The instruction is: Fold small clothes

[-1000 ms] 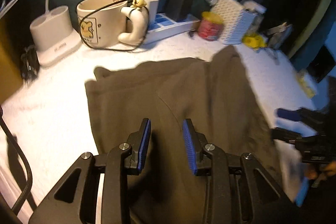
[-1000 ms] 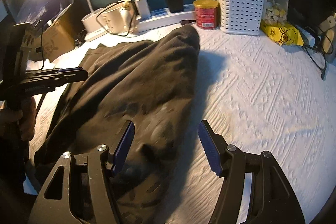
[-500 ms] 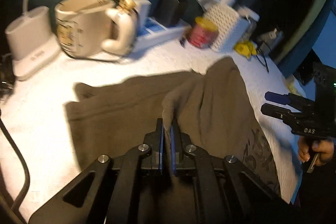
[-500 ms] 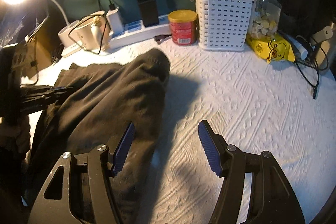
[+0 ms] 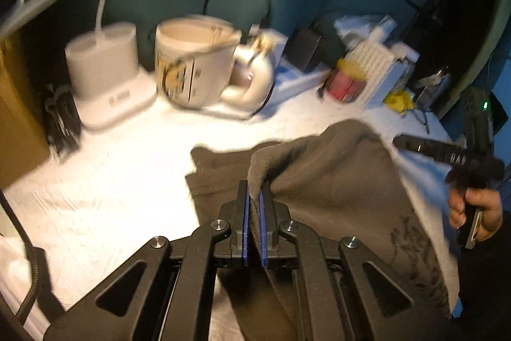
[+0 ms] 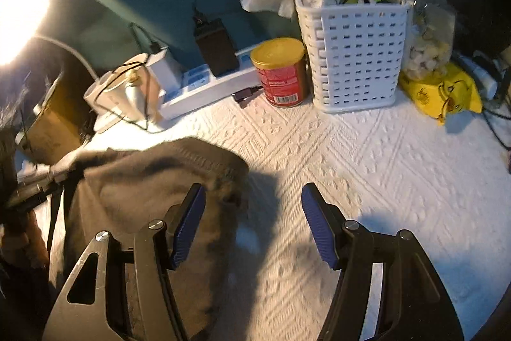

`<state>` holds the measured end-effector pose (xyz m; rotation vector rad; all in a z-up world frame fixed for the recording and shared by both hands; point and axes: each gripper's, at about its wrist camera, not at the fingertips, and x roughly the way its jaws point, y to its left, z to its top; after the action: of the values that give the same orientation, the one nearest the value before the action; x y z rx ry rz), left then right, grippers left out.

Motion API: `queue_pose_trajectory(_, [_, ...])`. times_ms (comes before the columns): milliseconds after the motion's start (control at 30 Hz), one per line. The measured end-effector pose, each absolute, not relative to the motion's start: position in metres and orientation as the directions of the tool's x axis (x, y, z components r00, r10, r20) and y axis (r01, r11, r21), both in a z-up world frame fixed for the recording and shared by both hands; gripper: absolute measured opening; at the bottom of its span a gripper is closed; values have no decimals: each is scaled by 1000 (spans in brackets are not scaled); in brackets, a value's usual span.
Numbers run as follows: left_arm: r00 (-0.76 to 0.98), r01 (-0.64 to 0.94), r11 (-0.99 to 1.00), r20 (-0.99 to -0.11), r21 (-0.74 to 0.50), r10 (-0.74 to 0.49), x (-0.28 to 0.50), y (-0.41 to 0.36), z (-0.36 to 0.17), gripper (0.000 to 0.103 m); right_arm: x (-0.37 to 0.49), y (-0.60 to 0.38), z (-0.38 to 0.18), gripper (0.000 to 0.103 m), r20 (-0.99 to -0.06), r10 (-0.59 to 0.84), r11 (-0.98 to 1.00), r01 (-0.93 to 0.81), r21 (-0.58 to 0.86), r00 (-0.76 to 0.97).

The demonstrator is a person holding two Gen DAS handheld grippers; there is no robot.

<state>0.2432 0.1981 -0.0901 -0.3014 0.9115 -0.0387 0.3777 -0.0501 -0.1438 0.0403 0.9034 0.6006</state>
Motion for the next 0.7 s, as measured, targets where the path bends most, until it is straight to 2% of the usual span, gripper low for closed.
queue_pose_trajectory(67, [593,-97,956,-787,-278,-169,245,198,-102,4,385,-46,-149,66,-728,518,832,-464,305,450])
queue_pose_trajectory(133, [589,-93,957,-790,-276,-170,245,196,-108,4,392,-40,-157,56,-738,531,822,-466,328,417])
queue_pose_trajectory(200, [587,-89,957,-791,-276,-173,245,195,-110,4,400,-35,-167,30,-745,555,805,-462,371,370])
queue_pose_trajectory(233, [589,-89,956,-789,-281,-177,245,195,-111,4,401,-34,-171,23,-740,574,793,-460,398,350])
queue_pose_trajectory(300, [595,-95,954,-784,-286,-176,243,195,-109,4,404,-32,-172,17,-724,583,792,-458,404,368])
queue_pose_trajectory(467, [684,-118,950,-717,-290,-134,230,197,-82,4,403,-29,-157,12,-668,592,792,-479,378,451])
queue_pose_trajectory(700, [681,-141,962,-728,-235,-78,229,191,-80,4,394,-25,-147,12,-656,549,811,-521,267,518])
